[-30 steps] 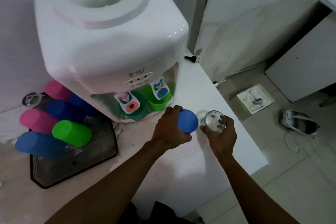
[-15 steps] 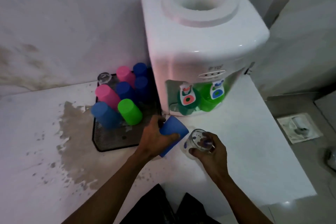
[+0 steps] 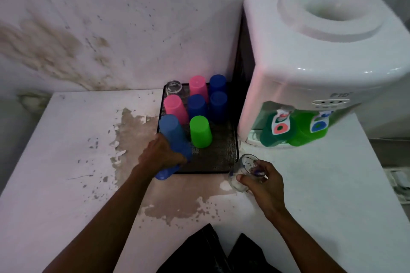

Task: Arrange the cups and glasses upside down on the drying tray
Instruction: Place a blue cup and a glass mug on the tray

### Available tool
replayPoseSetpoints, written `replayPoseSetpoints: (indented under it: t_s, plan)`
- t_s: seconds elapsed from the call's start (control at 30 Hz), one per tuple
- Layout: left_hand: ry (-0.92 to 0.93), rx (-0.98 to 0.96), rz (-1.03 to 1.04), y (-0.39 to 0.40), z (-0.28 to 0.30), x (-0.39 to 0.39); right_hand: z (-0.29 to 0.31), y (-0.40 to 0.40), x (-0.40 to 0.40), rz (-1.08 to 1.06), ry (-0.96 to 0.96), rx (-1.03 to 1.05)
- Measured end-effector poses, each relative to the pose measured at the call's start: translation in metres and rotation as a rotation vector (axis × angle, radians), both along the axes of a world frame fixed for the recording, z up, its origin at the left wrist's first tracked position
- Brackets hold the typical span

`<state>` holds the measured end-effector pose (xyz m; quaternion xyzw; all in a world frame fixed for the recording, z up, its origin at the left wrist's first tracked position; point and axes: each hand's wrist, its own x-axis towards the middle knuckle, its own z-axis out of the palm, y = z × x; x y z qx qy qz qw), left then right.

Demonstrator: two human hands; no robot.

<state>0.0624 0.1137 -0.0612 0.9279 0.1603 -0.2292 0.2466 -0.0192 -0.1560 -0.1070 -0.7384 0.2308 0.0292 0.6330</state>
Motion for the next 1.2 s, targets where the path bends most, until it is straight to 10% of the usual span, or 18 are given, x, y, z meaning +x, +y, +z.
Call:
replayPoseSetpoints:
  t_s: [1.03, 1.2]
  plan:
    - [-0.231, 0.212, -0.019, 0.008, -0.027, -0.003, 0.017, 0.039, 0.027, 0.008, 0.055, 0.014]
    - [-1.003, 0.038, 0.012, 0.000, -0.012, -0.016, 0.019, 0.036, 0.032, -0.025, 0.062, 0.033]
